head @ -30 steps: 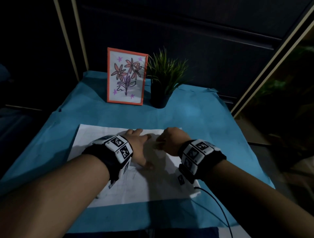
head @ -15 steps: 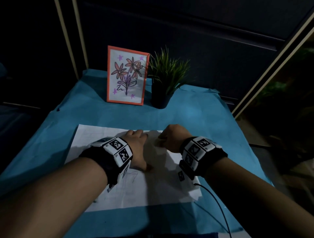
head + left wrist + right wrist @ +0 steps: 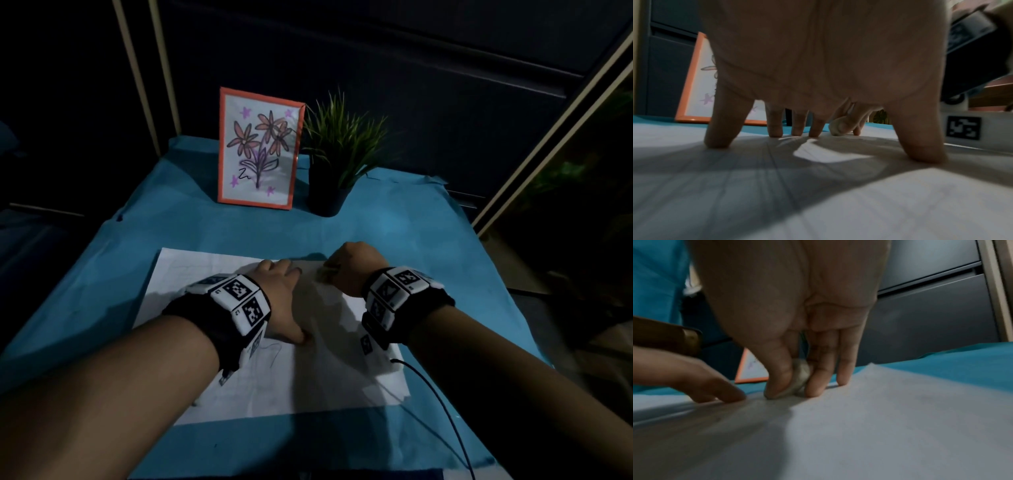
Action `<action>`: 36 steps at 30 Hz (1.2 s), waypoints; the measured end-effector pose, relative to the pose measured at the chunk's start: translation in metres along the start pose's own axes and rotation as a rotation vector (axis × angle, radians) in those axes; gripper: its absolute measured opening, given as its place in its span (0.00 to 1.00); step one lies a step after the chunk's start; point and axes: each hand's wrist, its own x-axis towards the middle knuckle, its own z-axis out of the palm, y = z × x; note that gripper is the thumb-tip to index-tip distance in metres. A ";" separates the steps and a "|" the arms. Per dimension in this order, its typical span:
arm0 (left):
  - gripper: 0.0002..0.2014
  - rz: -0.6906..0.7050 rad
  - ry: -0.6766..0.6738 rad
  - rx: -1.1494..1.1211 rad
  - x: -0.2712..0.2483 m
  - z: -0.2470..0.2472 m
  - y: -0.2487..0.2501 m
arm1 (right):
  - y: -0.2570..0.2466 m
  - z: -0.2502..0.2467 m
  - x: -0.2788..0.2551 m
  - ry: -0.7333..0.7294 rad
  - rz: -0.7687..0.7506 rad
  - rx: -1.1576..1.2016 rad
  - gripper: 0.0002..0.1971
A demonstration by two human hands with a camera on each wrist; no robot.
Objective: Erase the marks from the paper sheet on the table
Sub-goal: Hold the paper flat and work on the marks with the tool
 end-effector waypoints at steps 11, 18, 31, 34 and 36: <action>0.57 -0.013 -0.006 0.015 -0.003 -0.003 0.002 | 0.000 0.003 0.001 0.024 -0.005 0.013 0.13; 0.55 -0.028 -0.013 -0.033 -0.007 -0.006 0.004 | 0.002 0.001 -0.019 -0.096 -0.075 -0.008 0.15; 0.63 -0.075 -0.079 -0.010 -0.019 -0.002 -0.003 | 0.009 0.009 -0.041 -0.147 -0.102 0.003 0.15; 0.64 -0.085 -0.075 -0.026 -0.019 -0.002 -0.004 | 0.006 0.008 -0.036 -0.084 -0.087 0.029 0.16; 0.64 -0.090 -0.078 -0.031 -0.018 -0.001 -0.004 | 0.004 0.009 -0.039 -0.073 -0.098 0.004 0.15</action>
